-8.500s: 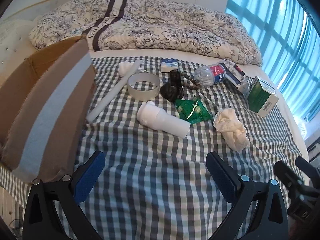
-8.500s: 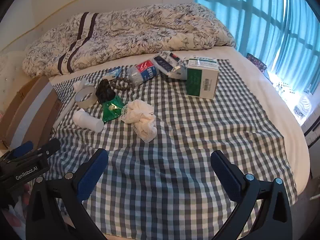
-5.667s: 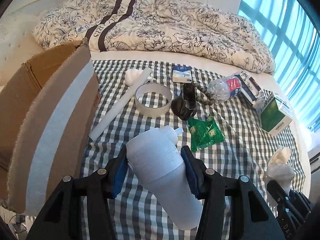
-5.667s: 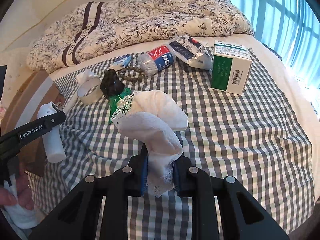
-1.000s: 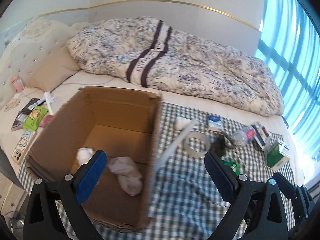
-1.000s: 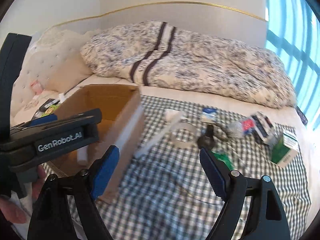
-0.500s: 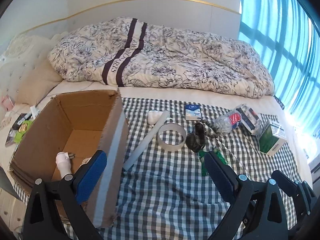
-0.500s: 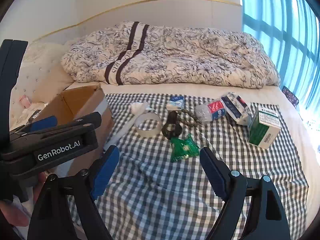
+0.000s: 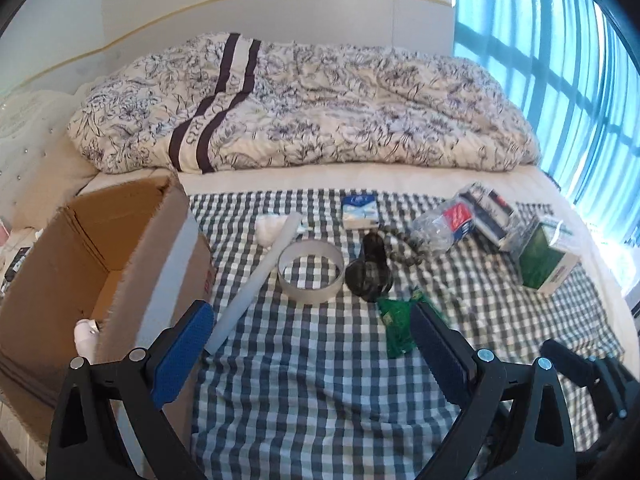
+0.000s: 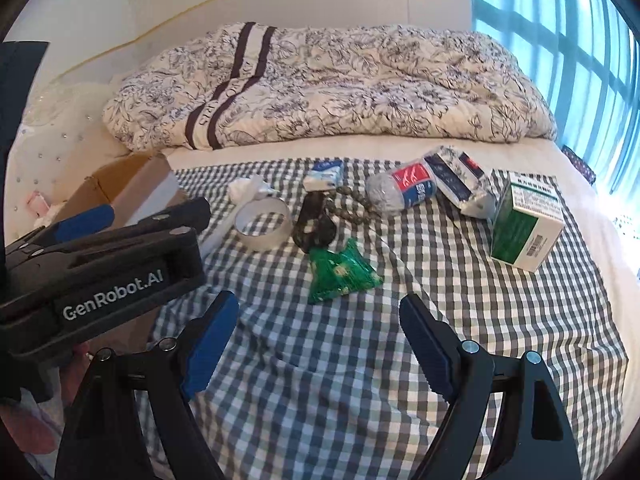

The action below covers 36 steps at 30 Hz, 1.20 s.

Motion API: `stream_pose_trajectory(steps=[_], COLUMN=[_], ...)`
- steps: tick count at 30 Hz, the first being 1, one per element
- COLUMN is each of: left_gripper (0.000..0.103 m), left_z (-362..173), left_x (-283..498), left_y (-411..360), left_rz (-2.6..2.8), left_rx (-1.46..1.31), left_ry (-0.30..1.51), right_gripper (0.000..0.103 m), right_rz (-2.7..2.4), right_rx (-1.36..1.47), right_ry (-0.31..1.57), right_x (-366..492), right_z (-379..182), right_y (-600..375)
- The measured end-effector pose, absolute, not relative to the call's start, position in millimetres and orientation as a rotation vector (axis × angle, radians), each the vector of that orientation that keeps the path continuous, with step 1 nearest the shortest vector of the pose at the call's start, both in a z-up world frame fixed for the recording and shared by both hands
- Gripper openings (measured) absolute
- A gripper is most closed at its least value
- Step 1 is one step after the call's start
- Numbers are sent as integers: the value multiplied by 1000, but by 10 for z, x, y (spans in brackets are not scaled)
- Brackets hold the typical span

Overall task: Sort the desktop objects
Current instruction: 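Move both tools back over the checked cloth toward the remaining items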

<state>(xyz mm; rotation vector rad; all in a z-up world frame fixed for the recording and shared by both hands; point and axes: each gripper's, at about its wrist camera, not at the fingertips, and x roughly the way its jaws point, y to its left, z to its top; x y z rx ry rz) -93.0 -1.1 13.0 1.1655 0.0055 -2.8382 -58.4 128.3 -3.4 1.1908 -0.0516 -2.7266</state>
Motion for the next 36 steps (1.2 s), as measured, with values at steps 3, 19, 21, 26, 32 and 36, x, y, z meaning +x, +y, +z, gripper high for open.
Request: stream_pose_trajectory(steps=[3,19,21,26,32,36], left_gripper=[101,101,101,101,99,98], left_z=[-61,-807,-855,-888,-995,-1081], left_x=[-1010,-1341,-1398,-1490,-1585,-1659], left_y=[-24,-338,-411,-564,-660,-664], left_rz=[-2831,-2870,-2854,-2838,-2842,-2829], left_rx=[1181,1272,1267,1261,1334,1363], left_ry=[-29,-213,-242,-264,-154,-109], right_gripper=[83,83,83,83,83,83], right_rz=[-2729,-2681,-2674,-2668,-2651,-2644], right_rx=[1227,1420,1430,1445,1442,1438], right_ry=[-61,-26,-21,-11,15,35], right_x=[-660,-988,-1019,-1114,-1266,-1391], right_z=[-126,-679,-707,-742,-802,-847], right_y=[1346,1360,1337,1277,1146,1069])
